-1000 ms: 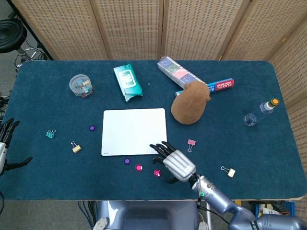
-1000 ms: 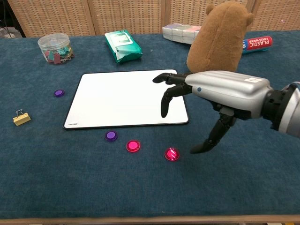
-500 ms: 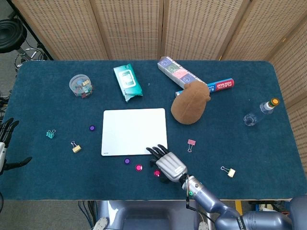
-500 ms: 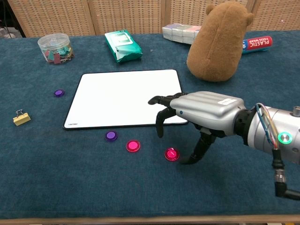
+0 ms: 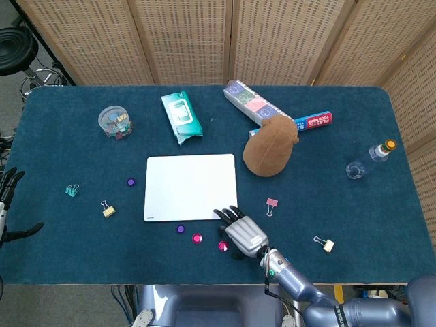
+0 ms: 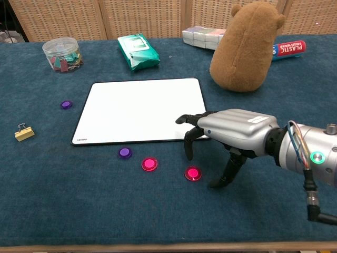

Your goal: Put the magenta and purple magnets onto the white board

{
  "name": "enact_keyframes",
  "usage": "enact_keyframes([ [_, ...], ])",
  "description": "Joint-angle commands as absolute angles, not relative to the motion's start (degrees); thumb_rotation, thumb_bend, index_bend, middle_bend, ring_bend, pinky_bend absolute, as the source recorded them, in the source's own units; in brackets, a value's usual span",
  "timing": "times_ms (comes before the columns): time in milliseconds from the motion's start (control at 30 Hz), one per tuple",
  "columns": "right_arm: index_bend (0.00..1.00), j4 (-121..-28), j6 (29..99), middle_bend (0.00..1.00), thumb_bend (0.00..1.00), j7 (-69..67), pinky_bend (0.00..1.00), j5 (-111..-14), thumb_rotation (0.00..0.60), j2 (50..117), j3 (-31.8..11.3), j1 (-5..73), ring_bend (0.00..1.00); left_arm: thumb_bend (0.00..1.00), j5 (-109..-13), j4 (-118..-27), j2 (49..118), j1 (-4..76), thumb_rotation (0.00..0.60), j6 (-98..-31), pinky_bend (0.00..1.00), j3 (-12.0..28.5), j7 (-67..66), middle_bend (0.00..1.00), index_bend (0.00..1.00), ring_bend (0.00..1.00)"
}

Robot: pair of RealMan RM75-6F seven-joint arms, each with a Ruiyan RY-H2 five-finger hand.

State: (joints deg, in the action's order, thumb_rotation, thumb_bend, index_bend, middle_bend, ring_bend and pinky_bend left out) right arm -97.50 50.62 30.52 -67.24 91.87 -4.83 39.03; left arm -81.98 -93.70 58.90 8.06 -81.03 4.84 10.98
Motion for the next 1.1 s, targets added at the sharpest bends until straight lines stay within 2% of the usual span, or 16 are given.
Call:
enact_keyframes([
  [33,0.40,-97.5,50.5,0.00,0.21,30.3,0.00,-66.4,0.600,91.9,-4.6,39.3,0.00,0.00,-82.1,-93.8,58.9,8.1,0.600,-81.0,0.00,4.8,10.9,0.00,0.00,0.00],
  [400,0.41,-96.6,50.0,0.00,0.22,29.7,0.00,-63.7,0.600,93.2,-4.7,40.7,0.00,0.00,-81.8,-93.6,58.9,8.1,0.600,-80.9,0.00,4.9,11.1,0.00,0.00,0.00],
  [800,0.43,-96.6,50.2,0.00,0.29,29.5,0.00,-61.6,0.600,93.4,-4.3,41.8,0.00,0.00,-81.6,-93.6,58.9,8.1,0.600,-80.6,0.00,5.0,11.3,0.00,0.00,0.00],
  [1100,0.52,-96.2,50.5,0.00,0.34,28.8,0.00,-60.8,0.600,94.5,-4.1,42.3,0.00,0.00,-81.6,-93.5,58.8,8.1,0.600,-80.7,0.00,5.0,11.6,0.00,0.00,0.00],
])
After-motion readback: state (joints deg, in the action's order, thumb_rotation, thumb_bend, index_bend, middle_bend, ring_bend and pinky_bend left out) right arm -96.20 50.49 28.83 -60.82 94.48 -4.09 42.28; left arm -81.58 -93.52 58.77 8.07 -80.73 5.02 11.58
